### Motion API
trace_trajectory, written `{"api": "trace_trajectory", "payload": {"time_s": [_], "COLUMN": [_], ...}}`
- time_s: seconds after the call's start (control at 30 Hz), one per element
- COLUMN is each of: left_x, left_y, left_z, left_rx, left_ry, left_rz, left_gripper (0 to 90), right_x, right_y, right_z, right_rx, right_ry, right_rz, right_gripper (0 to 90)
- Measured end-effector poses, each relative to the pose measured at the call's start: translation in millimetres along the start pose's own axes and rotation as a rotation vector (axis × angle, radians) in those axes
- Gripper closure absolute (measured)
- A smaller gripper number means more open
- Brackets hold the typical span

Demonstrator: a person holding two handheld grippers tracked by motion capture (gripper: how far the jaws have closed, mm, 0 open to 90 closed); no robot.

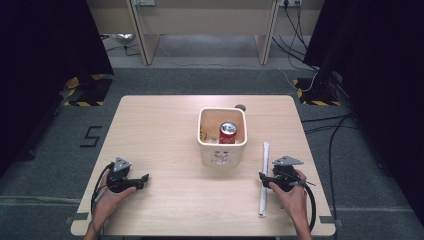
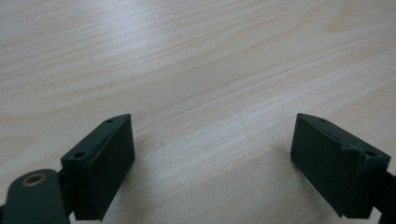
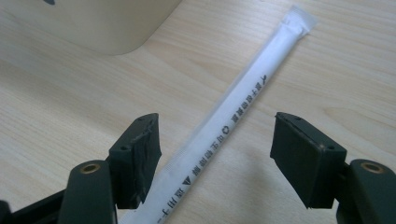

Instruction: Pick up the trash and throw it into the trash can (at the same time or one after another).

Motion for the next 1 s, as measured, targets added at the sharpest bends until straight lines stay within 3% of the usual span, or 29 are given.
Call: {"api": "trace_trajectory", "payload": {"time_s": [0.2, 0.23, 0.43, 0.57, 0.7, 1.0], "left_x": [-0.1, -0.1, -0.1, -0.2, -0.5, -0.5], "left_y": [0.0, 0.0, 0.1, 0.0, 0.2, 0.2], "left_z": [0.1, 0.1, 0.1, 0.1, 0.5, 0.5], "left_rx": [0.000, 0.000, 0.001, -0.001, -0.001, -0.001], "left_ry": [0.000, 0.000, 0.000, 0.000, 0.001, 0.001], "left_rz": [0.000, 0.000, -0.001, -0.001, -0.002, -0.002], "left_gripper": [13.0, 13.1, 13.1, 13.5, 13.8, 13.8], "right_x": [2.4, 0.9, -8.6, -12.7, -19.4, -27.5], "right_y": [7.2, 9.3, 12.8, 15.0, 17.8, 20.3], "right_z": [-9.7, -9.5, -4.3, -2.3, -0.4, 2.2], "right_rx": [0.050, 0.052, 0.047, 0.047, 0.034, 0.022], "right_ry": [0.022, -0.006, -0.026, -0.023, -0.016, -0.004], "right_rz": [0.025, 0.004, -0.028, -0.029, -0.037, -0.036], "right_gripper": [36.3, 41.9, 57.2, 64.6, 77.7, 80.2]}}
Point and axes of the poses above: each handheld gripper's, and its own axes: z roughly backward along the jaws, y roughly out of its underside, x roughly to its left, the point moved 10 cm from there along -z, roughly forward along the jaws, and after that the axes turned 8 degrees about x, right-handed, at the moved point
